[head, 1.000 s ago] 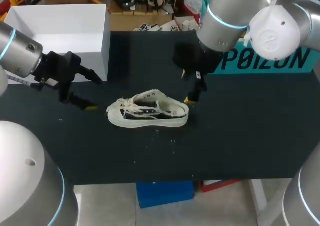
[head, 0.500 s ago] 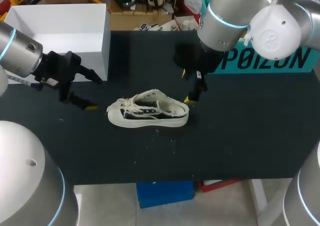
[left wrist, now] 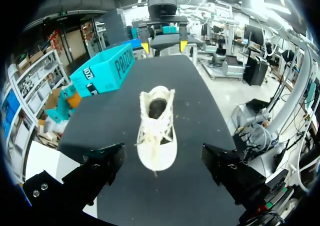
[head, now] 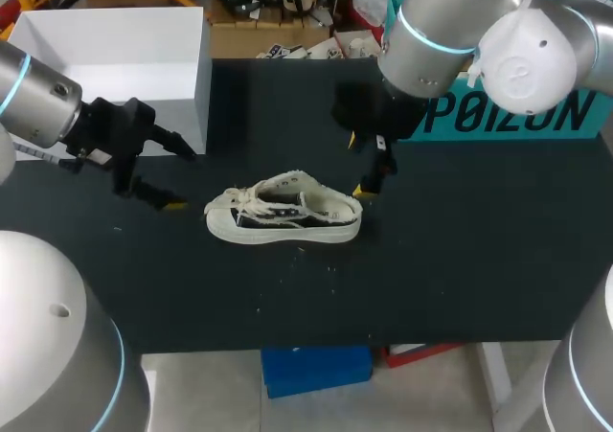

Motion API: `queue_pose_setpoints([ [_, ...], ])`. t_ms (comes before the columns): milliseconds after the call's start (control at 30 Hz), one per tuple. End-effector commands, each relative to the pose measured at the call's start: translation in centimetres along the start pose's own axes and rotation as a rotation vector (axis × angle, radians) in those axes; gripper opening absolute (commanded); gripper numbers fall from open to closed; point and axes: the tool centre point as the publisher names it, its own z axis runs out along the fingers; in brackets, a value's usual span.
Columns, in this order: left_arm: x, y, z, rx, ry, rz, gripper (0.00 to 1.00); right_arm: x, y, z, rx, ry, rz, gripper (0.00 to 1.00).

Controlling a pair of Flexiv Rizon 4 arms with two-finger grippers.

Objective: Take the shoe out of the shoebox, open the shoe tongue, remove and reinsert the insole, then place the shoe into the shoebox

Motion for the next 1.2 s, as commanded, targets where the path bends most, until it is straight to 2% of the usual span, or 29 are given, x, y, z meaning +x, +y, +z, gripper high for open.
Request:
queue_pose_setpoints([
  [33, 0.1, 0.1, 0.1, 0.000, -0.003, 0.002, 1.00, 1.2, -0.5, 1.2, -0.044, -0.026, 0.011, 1.00],
  [200, 0.1, 0.1, 0.1, 0.000, -0.003, 0.002, 1.00, 1.1, -1.5, 2.5, -0.084, -0.087, 0.000, 1.00],
  [267, 0.1, 0.1, 0.1, 0.000, -0.003, 0.002, 1.00, 0.9, -1.7, 3.5, -0.126, -0.104, -0.011, 1.00],
  [467, 0.1, 0.1, 0.1, 0.000, -0.003, 0.002, 1.00, 0.3, -2.1, 6.8, -0.209, -0.088, -0.033, 1.00],
  [600, 0.1, 0.1, 0.1, 0.000, -0.003, 0.002, 1.00, -0.6, -2.8, 8.0, -0.250, -0.074, -0.031, 1.00],
  [667, 0.1, 0.1, 0.1, 0.000, -0.003, 0.002, 1.00, -1.2, -3.2, 8.4, -0.280, -0.066, -0.030, 1.00],
  [933, 0.1, 0.1, 0.1, 0.000, -0.003, 0.002, 1.00, -2.9, -4.1, 9.6, -0.311, -0.037, -0.021, 1.00],
  [1200, 0.1, 0.1, 0.1, 0.000, -0.003, 0.002, 1.00, -2.7, -4.0, 11.0, -0.348, -0.031, -0.012, 1.00],
])
